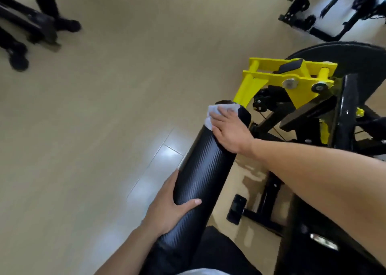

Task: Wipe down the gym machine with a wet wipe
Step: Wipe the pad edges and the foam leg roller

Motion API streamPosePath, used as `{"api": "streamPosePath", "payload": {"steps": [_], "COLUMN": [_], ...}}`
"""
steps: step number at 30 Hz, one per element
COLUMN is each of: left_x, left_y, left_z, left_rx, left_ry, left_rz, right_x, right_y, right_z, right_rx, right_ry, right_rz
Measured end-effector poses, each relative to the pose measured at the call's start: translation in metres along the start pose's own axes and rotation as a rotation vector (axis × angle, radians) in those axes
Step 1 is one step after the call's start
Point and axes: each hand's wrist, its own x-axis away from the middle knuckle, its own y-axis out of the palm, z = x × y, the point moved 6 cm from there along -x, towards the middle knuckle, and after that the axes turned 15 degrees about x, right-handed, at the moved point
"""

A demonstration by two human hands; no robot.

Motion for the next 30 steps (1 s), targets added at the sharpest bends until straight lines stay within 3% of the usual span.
{"api": "streamPosePath", "payload": {"steps": [3,4,6,8,10,13,16,19,22,24,26,28,30], "left_x": [0.028,0.036,0.048,0.055,0.054,0.052,0.054,0.066,0.093,0.107,0.111,0.109,0.104], "left_y": [-0.005,-0.005,-0.005,-0.006,-0.008,-0.008,-0.007,-0.003,0.0,0.002,0.002,0.001,-0.003], "left_z": [-0.018,-0.022,-0.033,-0.038,-0.039,-0.04,-0.042,-0.052,-0.075,-0.087,-0.092,-0.092,-0.089], "left_rx": [-0.039,-0.032,-0.001,0.031,0.057,0.076,0.05,0.065,0.14,0.173,0.176,0.17,0.178], "left_ry": [0.001,0.015,0.03,0.033,0.046,0.042,0.058,0.076,0.056,0.025,0.012,0.0,0.007], "left_rz": [0.147,0.177,0.237,0.272,0.274,0.252,0.29,0.237,0.227,0.241,0.252,0.245,0.205], "right_x": [0.041,0.06,0.101,0.114,0.078,0.019,0.019,0.067,0.143,0.17,0.158,0.114,0.057], "right_y": [-0.003,-0.005,-0.006,-0.004,0.0,-0.012,-0.013,-0.005,-0.003,-0.006,-0.005,-0.002,-0.013], "right_z": [-0.064,-0.099,-0.166,-0.171,-0.119,-0.004,0.008,-0.077,-0.186,-0.221,-0.214,-0.174,-0.1], "right_rx": [-0.091,-0.135,-0.127,-0.057,0.03,0.069,-0.025,-0.091,-0.118,-0.117,-0.012,0.097,0.125], "right_ry": [0.06,-0.052,-0.482,-0.801,-0.665,-0.04,0.138,-0.023,-0.512,-0.74,-0.856,-0.735,-0.371], "right_rz": [0.068,0.076,0.015,-0.051,-0.034,-0.022,-0.05,-0.004,-0.032,-0.057,-0.082,-0.099,-0.101]}}
